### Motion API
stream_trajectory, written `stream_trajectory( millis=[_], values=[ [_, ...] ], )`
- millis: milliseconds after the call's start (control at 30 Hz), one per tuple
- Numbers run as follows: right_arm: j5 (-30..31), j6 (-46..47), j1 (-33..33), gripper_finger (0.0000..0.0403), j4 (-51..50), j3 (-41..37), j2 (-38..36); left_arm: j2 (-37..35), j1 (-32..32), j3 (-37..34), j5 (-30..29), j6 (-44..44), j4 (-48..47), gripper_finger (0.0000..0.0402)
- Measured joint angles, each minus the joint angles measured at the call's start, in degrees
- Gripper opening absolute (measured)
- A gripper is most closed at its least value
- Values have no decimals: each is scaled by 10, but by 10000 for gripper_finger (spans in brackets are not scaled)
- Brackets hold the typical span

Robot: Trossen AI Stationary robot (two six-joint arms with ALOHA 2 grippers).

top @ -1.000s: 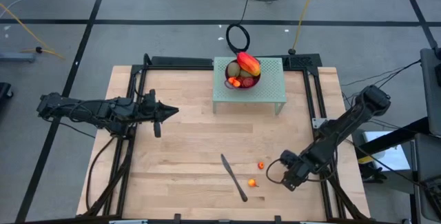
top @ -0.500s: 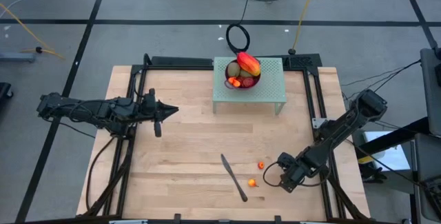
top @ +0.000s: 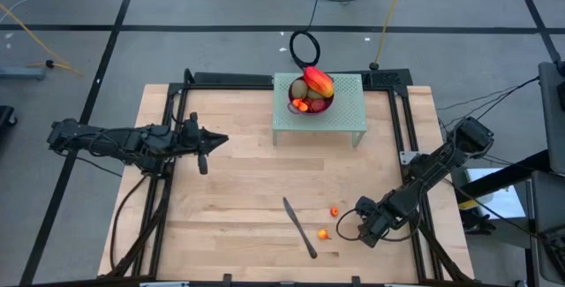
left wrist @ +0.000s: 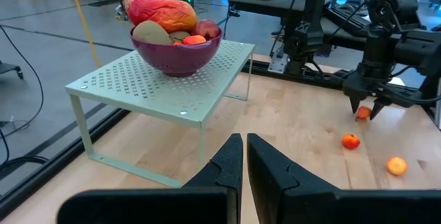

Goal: Pick & Place Fruit
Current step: Put the orange pear into the violet strainer bowl on the shelf

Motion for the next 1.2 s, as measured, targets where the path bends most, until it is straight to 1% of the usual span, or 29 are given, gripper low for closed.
stream_trajectory(
  millis=[200, 333, 500, 733, 1000, 1200],
  values=[
    [0, 0, 0, 154, 2, 0, 0, 0, 0, 0, 0, 1, 0, 21],
    [0, 0, 0, 137, 2, 0, 0, 0, 0, 0, 0, 1, 0, 21],
    [-15, 0, 0, 135, 1, 0, 0, 0, 0, 0, 0, 1, 0, 21],
    [-17, 1, -1, 135, 3, 0, -11, 0, 0, 0, 0, 0, 0, 21],
    [-8, 13, -18, 135, 11, 0, -80, 0, 0, 0, 0, 0, 0, 21],
    [57, 13, -42, 135, 61, 0, -147, 0, 0, 0, 0, 0, 0, 21]
  ],
)
